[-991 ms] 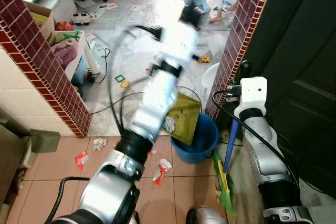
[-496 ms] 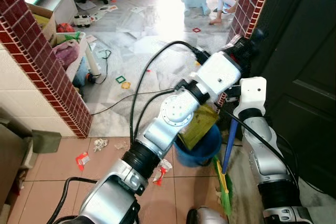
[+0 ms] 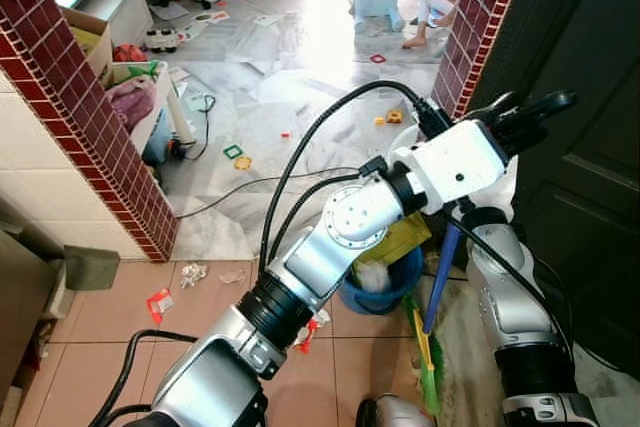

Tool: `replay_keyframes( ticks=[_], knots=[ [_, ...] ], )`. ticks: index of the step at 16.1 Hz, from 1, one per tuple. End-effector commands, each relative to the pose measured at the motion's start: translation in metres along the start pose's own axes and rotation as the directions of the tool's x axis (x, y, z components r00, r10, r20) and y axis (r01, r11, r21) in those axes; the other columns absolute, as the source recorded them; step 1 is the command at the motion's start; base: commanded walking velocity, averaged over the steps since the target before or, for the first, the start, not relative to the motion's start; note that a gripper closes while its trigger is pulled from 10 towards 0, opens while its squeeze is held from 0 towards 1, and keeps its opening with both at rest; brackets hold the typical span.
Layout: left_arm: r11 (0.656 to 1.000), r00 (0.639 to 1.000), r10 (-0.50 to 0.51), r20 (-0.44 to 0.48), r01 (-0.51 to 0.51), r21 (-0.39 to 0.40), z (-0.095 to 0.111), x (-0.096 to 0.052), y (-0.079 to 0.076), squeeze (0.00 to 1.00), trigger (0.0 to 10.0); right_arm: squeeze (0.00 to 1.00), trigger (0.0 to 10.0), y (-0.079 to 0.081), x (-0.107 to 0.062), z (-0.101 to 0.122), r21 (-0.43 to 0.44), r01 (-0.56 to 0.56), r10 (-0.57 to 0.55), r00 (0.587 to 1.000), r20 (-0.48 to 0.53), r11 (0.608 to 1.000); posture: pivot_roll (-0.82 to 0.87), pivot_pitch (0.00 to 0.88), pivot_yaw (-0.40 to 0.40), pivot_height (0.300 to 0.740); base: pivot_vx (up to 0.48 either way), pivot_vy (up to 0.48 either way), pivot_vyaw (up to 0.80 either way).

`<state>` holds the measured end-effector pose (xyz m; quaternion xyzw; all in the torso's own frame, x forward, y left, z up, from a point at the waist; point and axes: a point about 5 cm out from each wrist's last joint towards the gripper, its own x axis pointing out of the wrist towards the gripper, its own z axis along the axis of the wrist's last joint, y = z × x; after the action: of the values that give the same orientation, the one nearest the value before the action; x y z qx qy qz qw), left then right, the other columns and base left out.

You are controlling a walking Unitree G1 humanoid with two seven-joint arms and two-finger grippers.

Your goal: Sweep floor

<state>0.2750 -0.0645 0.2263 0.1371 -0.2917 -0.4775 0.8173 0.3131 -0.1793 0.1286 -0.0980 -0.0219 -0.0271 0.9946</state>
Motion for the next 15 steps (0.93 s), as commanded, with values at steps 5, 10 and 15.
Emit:
replay_keyframes(
  ticks=[5,10,15],
  knots=[
    [0.975,0.969,0.222,0.106,-0.224,0.006,0.037,0.014,0.042,0.00,10.0,0.00,10.0,0.007,0.006,0.013,-0.007,-0.034,0.034,0.998,0.047,0.999,-0.12,0.007,-0.008,0.740,0.000,0.000,0.00],
    [0.824,0.816,0.565,0.125,-0.564,-0.041,0.059,-0.008,0.119,0.00,10.0,0.00,10.0,0.011,0.008,0.012,-0.001,-0.042,0.042,0.998,0.044,0.999,-0.09,0.005,-0.016,0.740,0.000,0.000,0.00],
    [0.731,0.731,0.676,0.092,-0.681,0.039,0.060,-0.040,0.164,0.00,10.0,0.00,10.0,0.013,0.010,0.012,0.005,-0.050,0.050,0.998,0.043,0.999,-0.07,0.006,-0.020,0.740,0.000,0.000,0.00]
  ],
)
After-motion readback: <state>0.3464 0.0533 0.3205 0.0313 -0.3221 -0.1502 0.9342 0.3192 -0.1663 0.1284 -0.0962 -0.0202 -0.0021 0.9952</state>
